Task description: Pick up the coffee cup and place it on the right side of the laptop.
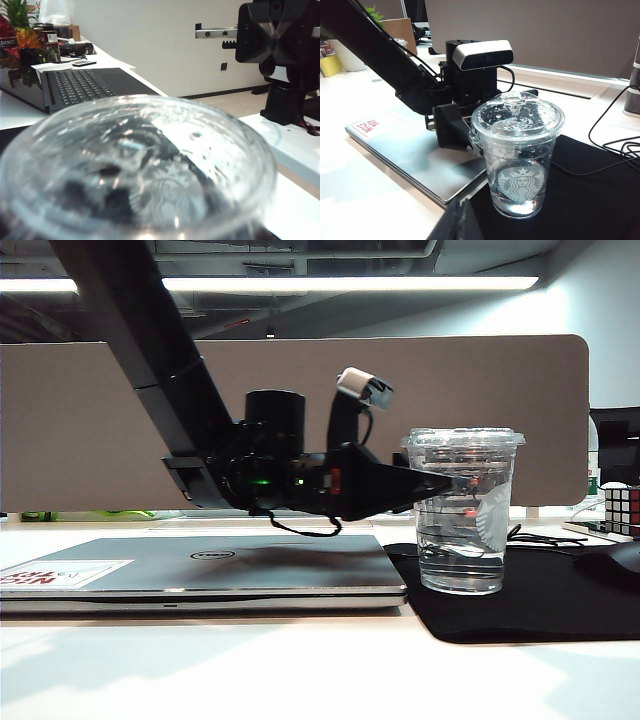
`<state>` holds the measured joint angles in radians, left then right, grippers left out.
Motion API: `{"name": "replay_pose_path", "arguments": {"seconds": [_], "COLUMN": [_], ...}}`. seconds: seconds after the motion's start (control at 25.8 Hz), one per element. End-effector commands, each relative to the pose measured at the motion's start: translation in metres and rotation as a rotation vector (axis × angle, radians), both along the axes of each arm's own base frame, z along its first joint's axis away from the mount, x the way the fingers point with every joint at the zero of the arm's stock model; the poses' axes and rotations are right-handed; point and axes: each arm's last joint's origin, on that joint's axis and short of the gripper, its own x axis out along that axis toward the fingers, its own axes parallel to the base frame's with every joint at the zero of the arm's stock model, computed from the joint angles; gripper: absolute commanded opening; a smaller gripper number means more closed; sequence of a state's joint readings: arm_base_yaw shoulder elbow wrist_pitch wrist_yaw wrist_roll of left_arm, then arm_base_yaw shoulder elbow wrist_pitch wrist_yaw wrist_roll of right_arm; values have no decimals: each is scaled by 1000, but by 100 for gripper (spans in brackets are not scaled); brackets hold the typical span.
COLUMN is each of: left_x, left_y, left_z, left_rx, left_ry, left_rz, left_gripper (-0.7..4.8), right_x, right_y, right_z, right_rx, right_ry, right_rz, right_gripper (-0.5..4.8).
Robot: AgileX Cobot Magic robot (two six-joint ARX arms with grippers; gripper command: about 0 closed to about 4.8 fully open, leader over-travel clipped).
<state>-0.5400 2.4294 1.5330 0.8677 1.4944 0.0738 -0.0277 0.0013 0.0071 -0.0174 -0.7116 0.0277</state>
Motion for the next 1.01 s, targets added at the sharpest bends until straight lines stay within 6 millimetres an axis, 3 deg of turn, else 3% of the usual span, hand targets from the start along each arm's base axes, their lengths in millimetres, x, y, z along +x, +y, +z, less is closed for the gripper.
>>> {"name": "replay_pose_path", "arguments": {"seconds": [0.04, 0.27, 0.43, 0.77, 0.89, 0.93, 1.01], "left_x": [-1, 3, 16, 43, 50, 52, 56], "left_y": [-1, 4, 29, 83, 102, 107, 118], "left_z": [5, 5, 2, 2, 5, 6, 10], "left_rx": [-6, -5, 15, 48, 92, 104, 125], "left_ry": [-9, -7, 37, 117, 227, 260, 320], "left_rz": [-12, -6, -32, 91, 132, 144, 168], "left_gripper": [479, 479, 479, 479, 45, -13, -5], "right_x": [0, 0, 0, 0, 0, 0, 0], "right_y": [0, 0, 0, 0, 0, 0, 0], "right_z": [-1, -1, -1, -1, -1, -1, -1], "right_rx": [-5, -5, -8, -17, -17, -17, -17], "right_ry": [-9, -10, -13, -23, -23, -23, -23], "right_rz": [6, 5, 5, 4, 4, 4, 3], "right_gripper": [0, 0, 0, -1, 0, -1, -1]}}
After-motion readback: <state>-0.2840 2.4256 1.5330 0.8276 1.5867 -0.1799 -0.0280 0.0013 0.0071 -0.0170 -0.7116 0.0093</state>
